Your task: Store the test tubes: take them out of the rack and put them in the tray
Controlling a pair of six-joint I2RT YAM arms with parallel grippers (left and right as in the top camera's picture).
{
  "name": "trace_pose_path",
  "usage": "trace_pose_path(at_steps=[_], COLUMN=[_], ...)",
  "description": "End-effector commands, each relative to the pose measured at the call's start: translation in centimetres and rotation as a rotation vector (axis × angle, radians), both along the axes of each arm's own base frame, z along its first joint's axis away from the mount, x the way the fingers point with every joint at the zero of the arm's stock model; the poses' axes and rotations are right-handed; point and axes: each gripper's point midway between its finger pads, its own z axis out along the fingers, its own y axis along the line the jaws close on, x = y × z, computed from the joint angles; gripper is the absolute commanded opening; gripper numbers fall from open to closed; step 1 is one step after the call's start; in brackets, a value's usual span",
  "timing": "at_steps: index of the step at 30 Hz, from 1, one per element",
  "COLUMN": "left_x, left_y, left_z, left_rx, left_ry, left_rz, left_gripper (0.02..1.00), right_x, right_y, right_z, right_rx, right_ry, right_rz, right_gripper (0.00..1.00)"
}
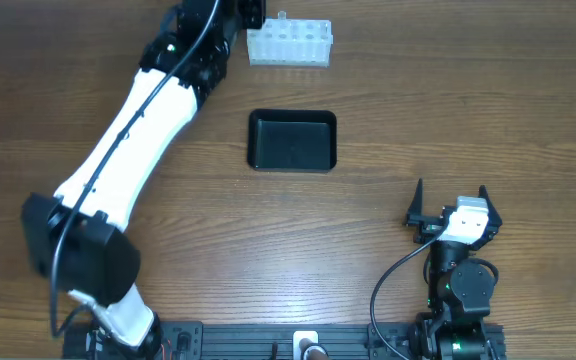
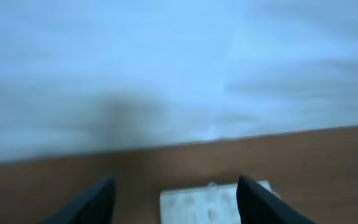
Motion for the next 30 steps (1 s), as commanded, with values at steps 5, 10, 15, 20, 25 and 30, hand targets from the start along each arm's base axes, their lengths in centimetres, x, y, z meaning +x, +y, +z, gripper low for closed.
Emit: trace_pose_path(at_steps=[5, 10, 15, 20, 25, 30], left_x=[3.9, 5.1, 5.8, 6.2, 6.9, 7.0], left_y=[-4.0, -4.2, -4.4, -4.5, -4.6, -4.6], left_z=[-8.7, -11.5, -13.5, -14.7, -15.6, -16.5], left_rx=[-0.01, -0.011, -0.011, -0.011, -0.014, -0.012], left_ry=[0.032, 0.041, 0.044, 0.043, 0.023, 0.033], left_rz=[-0.335, -0.337, -0.337, -0.337, -0.335, -0.334], left_gripper=[0.636, 0.643, 0.649, 0.669, 0.669, 0.667], right_x=[-0.1, -0.1, -0.1, -0.1, -0.1, -0.1], right_y=[-0.4, -0.4, -0.4, -0.4, -0.4, -0.4], right_z=[-0.1, -0.1, -0.1, -0.1, -0.1, -0.1], right_rx=[-0.006, -0.006, -0.006, -0.006, -0.006, -0.006], right_ry=[-0.001, -0.001, -0.001, -0.001, -0.001, -0.001], right_rz=[-0.019, -0.019, -0.019, -0.019, -0.019, -0.019], right_gripper=[0.991, 0.991, 0.991, 0.993, 0.991, 0.993])
